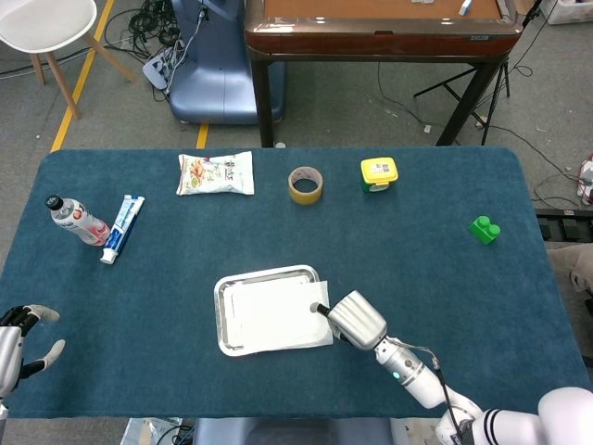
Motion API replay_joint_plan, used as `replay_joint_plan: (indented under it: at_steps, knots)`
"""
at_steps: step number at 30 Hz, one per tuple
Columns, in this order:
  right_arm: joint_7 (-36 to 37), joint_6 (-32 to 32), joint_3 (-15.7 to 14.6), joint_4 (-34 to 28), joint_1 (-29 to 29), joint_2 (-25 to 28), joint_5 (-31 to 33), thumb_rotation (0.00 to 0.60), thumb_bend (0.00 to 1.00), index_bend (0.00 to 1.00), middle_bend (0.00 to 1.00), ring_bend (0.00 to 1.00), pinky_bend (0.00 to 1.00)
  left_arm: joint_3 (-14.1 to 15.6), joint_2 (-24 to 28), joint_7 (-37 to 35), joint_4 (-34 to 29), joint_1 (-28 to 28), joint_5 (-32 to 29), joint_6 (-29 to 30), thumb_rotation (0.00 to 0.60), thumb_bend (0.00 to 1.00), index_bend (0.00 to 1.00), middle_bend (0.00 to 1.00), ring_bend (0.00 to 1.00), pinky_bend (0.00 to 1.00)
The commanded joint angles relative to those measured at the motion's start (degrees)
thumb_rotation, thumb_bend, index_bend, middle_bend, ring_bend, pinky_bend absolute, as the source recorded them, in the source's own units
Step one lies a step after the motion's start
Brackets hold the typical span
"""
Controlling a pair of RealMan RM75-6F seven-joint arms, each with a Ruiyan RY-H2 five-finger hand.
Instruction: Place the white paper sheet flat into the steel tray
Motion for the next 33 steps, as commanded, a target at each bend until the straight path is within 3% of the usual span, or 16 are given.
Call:
replay_joint_plan:
  at_steps: [1, 7, 14, 33]
  knots:
    - [-7.8, -7.0, 1.4, -7.0, 1.7, 3.9, 5.3, 0.600, 1.00, 0.38, 1.00, 1.00, 1.00, 0.0, 0.0, -0.1, 0.0, 0.0, 0.0, 0.0, 0.600, 0.23, 0.43, 0.41, 0.31, 0.46]
    - [-16.9, -13.4, 3.6, -13.2, 3.2, 6.1, 13.0, 0.600, 1.00, 0.36, 1.00, 1.00, 1.00, 0.0, 0.1, -0.2, 0.0, 0.1, 0.1, 0.1, 0.600, 0.23, 0.43, 0.41, 0.31, 0.46]
    - [-23.4, -15.6, 4.3, -17.0, 4.2, 6.7, 17.9, 0.600, 1.00, 0.36, 1.00, 1.00, 1.00, -0.1, 0.2, -0.3, -0.1, 0.2, 0.1, 0.4, 0.600, 0.23, 0.43, 0.41, 0.31, 0.46]
    - [-30.1, -17.7, 3.5, -17.2, 7.0, 3.5, 23.1, 0.600, 1.00, 0.36, 1.00, 1.00, 1.00, -0.1, 0.6, -0.8, -0.2, 0.4, 0.5, 1.1, 0.600, 0.23, 0.43, 0.41, 0.31, 0.46]
